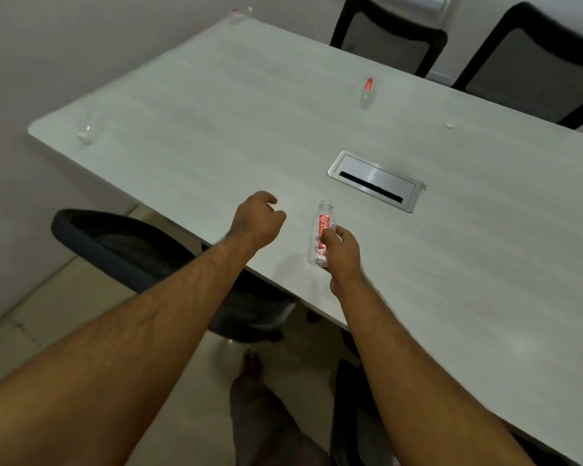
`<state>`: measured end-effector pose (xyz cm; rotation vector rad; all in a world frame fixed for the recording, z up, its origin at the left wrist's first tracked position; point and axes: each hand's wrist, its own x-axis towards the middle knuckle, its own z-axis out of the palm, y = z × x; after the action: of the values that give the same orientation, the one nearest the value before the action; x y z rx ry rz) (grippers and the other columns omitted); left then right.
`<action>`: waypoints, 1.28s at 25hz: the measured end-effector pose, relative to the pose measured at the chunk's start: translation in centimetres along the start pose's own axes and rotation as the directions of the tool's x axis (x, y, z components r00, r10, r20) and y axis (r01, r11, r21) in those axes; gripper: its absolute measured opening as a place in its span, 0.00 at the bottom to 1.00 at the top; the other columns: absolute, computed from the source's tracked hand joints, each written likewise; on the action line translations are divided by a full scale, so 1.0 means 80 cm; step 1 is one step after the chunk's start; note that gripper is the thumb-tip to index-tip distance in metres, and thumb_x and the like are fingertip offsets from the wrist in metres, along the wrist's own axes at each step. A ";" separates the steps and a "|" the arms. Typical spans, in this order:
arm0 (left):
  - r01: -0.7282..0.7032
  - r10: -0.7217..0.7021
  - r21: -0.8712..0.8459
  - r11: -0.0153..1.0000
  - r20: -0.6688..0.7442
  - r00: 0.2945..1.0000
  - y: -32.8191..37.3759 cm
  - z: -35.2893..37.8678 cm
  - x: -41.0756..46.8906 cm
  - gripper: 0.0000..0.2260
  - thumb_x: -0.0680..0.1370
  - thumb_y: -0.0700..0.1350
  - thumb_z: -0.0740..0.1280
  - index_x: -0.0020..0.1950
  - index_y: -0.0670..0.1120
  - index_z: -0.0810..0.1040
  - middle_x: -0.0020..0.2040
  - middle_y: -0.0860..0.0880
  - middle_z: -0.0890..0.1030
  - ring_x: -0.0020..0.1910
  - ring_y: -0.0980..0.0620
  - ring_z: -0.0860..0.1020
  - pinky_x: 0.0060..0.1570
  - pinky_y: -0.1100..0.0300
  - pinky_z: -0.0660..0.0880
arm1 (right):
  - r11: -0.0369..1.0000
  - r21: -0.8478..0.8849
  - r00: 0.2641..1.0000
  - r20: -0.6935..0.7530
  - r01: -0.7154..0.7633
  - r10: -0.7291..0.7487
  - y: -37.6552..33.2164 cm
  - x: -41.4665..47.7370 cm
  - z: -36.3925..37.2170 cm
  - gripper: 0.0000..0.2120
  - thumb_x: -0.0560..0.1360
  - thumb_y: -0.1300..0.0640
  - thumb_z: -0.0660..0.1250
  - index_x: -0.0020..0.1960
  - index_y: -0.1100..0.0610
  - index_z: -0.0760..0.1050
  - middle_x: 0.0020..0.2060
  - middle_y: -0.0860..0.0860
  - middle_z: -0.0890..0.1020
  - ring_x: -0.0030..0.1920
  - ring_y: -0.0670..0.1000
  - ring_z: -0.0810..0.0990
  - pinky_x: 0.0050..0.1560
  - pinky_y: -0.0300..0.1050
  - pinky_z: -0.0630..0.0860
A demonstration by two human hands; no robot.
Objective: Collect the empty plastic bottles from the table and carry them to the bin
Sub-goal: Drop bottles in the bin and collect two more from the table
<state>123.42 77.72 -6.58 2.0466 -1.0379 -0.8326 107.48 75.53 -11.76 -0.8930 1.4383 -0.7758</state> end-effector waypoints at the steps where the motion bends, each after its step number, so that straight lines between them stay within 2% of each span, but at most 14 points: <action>1: 0.032 -0.032 0.016 0.999 -0.005 0.999 -0.012 -0.006 0.034 0.18 0.75 0.43 0.66 0.65 0.44 0.75 0.58 0.44 0.80 0.52 0.47 0.78 0.48 0.60 0.72 | 1.000 0.013 1.000 -0.004 -0.010 0.010 -0.003 0.021 0.024 0.23 0.80 0.51 0.65 0.73 0.55 0.69 0.63 0.55 0.79 0.58 0.55 0.81 0.52 0.47 0.81; 4: 0.058 -0.061 0.150 0.987 0.014 0.998 -0.041 -0.010 0.104 0.23 0.75 0.43 0.67 0.69 0.42 0.71 0.64 0.42 0.76 0.58 0.44 0.77 0.53 0.58 0.72 | 0.998 0.042 0.999 -0.011 -0.047 0.048 -0.010 0.066 0.072 0.22 0.80 0.52 0.64 0.72 0.56 0.70 0.62 0.56 0.80 0.55 0.54 0.82 0.43 0.43 0.80; 8: -0.090 0.037 0.397 0.913 0.139 0.990 -0.062 -0.006 0.189 0.25 0.77 0.47 0.65 0.73 0.42 0.65 0.68 0.38 0.70 0.64 0.37 0.74 0.60 0.50 0.72 | 0.990 0.071 0.990 -0.063 -0.125 0.130 -0.023 0.112 0.122 0.22 0.80 0.54 0.64 0.73 0.55 0.69 0.61 0.54 0.79 0.52 0.52 0.81 0.40 0.41 0.78; 11: -0.223 0.091 0.511 0.830 0.271 0.958 -0.073 0.013 0.239 0.24 0.78 0.46 0.64 0.73 0.43 0.65 0.67 0.38 0.70 0.63 0.36 0.73 0.58 0.47 0.74 | 0.983 0.066 0.979 -0.106 -0.169 0.175 -0.026 0.139 0.145 0.22 0.80 0.53 0.65 0.73 0.53 0.68 0.61 0.52 0.79 0.52 0.51 0.81 0.44 0.44 0.79; 15: -0.421 0.158 0.661 0.621 0.421 0.893 -0.087 0.036 0.263 0.17 0.81 0.45 0.60 0.69 0.44 0.69 0.66 0.39 0.71 0.59 0.40 0.76 0.56 0.50 0.76 | 0.972 0.096 0.964 -0.136 -0.216 0.228 -0.018 0.162 0.156 0.22 0.79 0.50 0.66 0.71 0.54 0.71 0.62 0.55 0.80 0.54 0.55 0.82 0.44 0.46 0.80; 17: -0.422 0.176 0.655 0.628 0.409 0.896 -0.088 0.030 0.268 0.14 0.81 0.42 0.61 0.65 0.42 0.72 0.63 0.39 0.73 0.56 0.41 0.77 0.53 0.51 0.77 | 0.971 0.084 0.962 -0.140 -0.223 0.233 -0.018 0.162 0.164 0.22 0.79 0.50 0.65 0.71 0.55 0.71 0.61 0.57 0.81 0.51 0.54 0.82 0.43 0.47 0.79; 20: -0.254 0.128 0.451 0.856 0.291 0.948 -0.090 -0.018 0.280 0.11 0.75 0.40 0.66 0.56 0.41 0.75 0.54 0.41 0.76 0.49 0.41 0.77 0.45 0.53 0.75 | 0.969 0.106 0.962 -0.136 -0.222 0.235 -0.039 0.144 0.197 0.20 0.79 0.53 0.64 0.70 0.55 0.71 0.59 0.57 0.81 0.48 0.53 0.81 0.40 0.45 0.78; 22: -0.069 0.032 0.183 0.981 0.197 0.980 -0.090 -0.065 0.289 0.11 0.70 0.44 0.70 0.50 0.43 0.75 0.47 0.44 0.79 0.44 0.44 0.79 0.43 0.55 0.76 | 0.969 0.132 0.970 -0.102 -0.207 0.221 -0.059 0.124 0.228 0.18 0.79 0.54 0.63 0.68 0.56 0.72 0.56 0.57 0.81 0.46 0.52 0.81 0.41 0.47 0.80; 23: 0.042 -0.039 -0.011 0.999 0.182 0.983 -0.088 -0.094 0.291 0.11 0.69 0.45 0.71 0.48 0.44 0.76 0.45 0.45 0.80 0.43 0.44 0.81 0.45 0.52 0.80 | 0.971 0.142 0.977 -0.065 -0.193 0.204 -0.068 0.111 0.247 0.17 0.80 0.54 0.62 0.67 0.57 0.72 0.53 0.56 0.82 0.45 0.53 0.81 0.43 0.49 0.80; 25: 0.183 -0.122 -0.352 0.918 0.188 0.975 -0.091 -0.167 0.297 0.07 0.73 0.43 0.69 0.50 0.43 0.78 0.45 0.45 0.81 0.44 0.45 0.82 0.51 0.49 0.82 | 0.983 0.109 0.989 0.036 -0.145 0.142 -0.086 0.077 0.300 0.15 0.81 0.53 0.60 0.65 0.56 0.72 0.51 0.54 0.82 0.44 0.53 0.83 0.46 0.53 0.82; 26: 0.192 -0.128 -0.432 0.881 0.173 0.977 -0.093 -0.202 0.301 0.07 0.76 0.42 0.67 0.53 0.42 0.79 0.46 0.45 0.81 0.45 0.46 0.82 0.51 0.50 0.81 | 0.990 0.071 0.991 0.075 -0.120 0.115 -0.095 0.062 0.327 0.14 0.81 0.52 0.59 0.65 0.54 0.71 0.51 0.53 0.82 0.44 0.53 0.84 0.45 0.52 0.83; 29: 0.139 -0.077 -0.543 0.828 0.135 0.988 -0.114 -0.312 0.307 0.09 0.79 0.43 0.66 0.57 0.43 0.81 0.50 0.48 0.83 0.48 0.49 0.82 0.49 0.55 0.79 | 0.997 -0.070 0.994 0.112 0.009 -0.001 -0.115 0.018 0.425 0.13 0.82 0.51 0.59 0.66 0.49 0.69 0.53 0.51 0.81 0.45 0.52 0.85 0.39 0.46 0.83; 32: 0.127 -0.024 -0.574 0.809 0.182 0.983 -0.140 -0.401 0.307 0.04 0.78 0.42 0.68 0.51 0.47 0.82 0.51 0.49 0.85 0.50 0.50 0.83 0.49 0.57 0.78 | 0.981 -0.164 0.990 0.112 0.109 -0.091 -0.131 -0.020 0.515 0.15 0.82 0.50 0.60 0.68 0.48 0.68 0.56 0.50 0.78 0.48 0.52 0.84 0.39 0.43 0.83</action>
<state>164.65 71.00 -3.19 1.5106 -0.6653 -1.2111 149.34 73.74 -4.44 -1.1275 1.3904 -0.6779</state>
